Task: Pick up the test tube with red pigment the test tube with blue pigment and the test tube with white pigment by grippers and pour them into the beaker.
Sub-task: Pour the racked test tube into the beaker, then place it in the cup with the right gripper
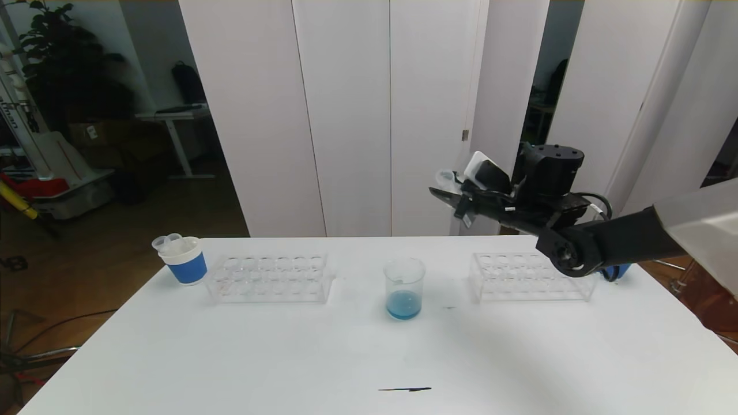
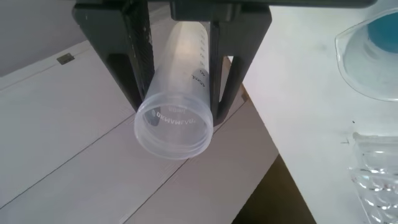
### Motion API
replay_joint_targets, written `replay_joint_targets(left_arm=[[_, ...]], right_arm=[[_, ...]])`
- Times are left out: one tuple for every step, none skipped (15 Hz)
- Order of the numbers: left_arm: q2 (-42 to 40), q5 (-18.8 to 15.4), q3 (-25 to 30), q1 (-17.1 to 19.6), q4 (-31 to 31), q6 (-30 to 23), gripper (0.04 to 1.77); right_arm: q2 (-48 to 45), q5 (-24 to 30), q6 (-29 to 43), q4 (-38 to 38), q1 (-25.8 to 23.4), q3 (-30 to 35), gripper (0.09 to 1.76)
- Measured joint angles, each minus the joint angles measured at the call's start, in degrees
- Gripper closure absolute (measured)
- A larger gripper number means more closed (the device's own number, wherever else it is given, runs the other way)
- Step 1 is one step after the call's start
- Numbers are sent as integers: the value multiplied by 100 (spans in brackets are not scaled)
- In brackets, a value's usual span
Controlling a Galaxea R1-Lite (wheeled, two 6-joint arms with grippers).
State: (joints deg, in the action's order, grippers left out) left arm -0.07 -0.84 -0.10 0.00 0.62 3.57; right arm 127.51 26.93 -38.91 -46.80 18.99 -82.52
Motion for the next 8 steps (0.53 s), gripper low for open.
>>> replay_joint_targets(left_arm=[[0,0,0,0,0,0,6],[0,0,0,-2,0,1,6],[0,0,0,-2,0,1,6],[0,0,0,-2,0,1,6],[0,0,0,-2,0,1,6],[0,0,0,-2,0,1,6],[0,0,0,-2,0,1,6],[0,5,0,-2,0,1,6]], right_arm=[[13,51,-63,-110,51,66,127],[21,115,-102,-157,90,112,127],[24,154,-168,-166,110,140,127],[33,168,-319,-166,126,157,127],[40,193,-555,-166,126,176,127],[46,305,-763,-149,123,184,127],[57,418,-974,-122,118,182,127],[84,455,-1219,-116,112,173,127]])
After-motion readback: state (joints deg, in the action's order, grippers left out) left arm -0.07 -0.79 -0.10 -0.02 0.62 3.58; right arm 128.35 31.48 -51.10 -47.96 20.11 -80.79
